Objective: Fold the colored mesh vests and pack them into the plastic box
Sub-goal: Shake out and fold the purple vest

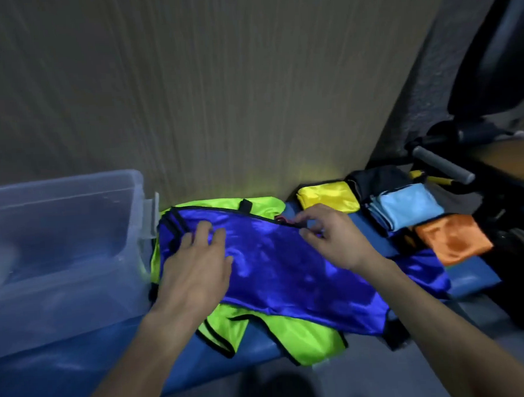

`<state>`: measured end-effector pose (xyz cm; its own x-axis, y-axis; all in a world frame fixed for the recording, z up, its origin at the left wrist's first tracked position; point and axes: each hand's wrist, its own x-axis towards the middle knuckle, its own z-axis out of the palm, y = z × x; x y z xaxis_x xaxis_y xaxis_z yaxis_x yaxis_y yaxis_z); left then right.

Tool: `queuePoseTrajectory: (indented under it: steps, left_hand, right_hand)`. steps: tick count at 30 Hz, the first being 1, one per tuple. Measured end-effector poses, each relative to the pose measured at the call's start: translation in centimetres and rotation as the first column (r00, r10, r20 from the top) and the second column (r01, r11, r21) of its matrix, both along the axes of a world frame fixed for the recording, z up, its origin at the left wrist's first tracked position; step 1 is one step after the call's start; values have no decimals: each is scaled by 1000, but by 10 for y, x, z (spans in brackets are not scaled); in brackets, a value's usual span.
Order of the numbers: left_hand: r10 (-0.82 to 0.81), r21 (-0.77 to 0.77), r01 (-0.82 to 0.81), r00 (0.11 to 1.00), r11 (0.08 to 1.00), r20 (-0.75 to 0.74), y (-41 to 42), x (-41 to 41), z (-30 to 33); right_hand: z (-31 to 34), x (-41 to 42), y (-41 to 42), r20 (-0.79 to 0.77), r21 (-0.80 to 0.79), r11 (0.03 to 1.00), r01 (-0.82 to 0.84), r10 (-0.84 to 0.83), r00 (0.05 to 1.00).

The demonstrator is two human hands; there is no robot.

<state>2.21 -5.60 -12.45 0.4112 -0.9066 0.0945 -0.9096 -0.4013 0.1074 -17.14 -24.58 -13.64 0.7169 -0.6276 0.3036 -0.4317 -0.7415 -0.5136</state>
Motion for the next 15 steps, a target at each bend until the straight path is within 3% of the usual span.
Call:
queuePoseTrajectory:
  steps: [2,4,5,8,11,13,15]
  left_hand:
    - [-180,-11,180,977,984,-117,-7,-11,-9]
    - [-205,100,209,978,973,-46,-16,-19,-22]
    - [-210,86,210,978,974,1,-20,-21,-28]
    - [-312,-114,311,950,943,11,-31,-35,-36]
    - [-434,-198,423,901,884,-10,-43,-60,-41]
    - [-491,-213,476,871,853,-22,-50,-78,-44]
    - [-545,-233,522,837,821,-43,-59,-94,-45]
  right_hand:
    - [-7,-40,-4,-11,-35,996,85,-85,996]
    - [-11,-74,-6,-19,-63,991,120,-121,992]
    - [-12,-90,-8,-13,-57,988,143,-144,989]
    - [-7,-133,-15,66,-66,945,321,-316,946]
    - [1,-173,-17,127,-49,807,588,-579,805]
    - [-2,-197,-23,7,25,702,712,-712,702]
    - [-8,-213,-27,-184,125,666,735,-713,677]
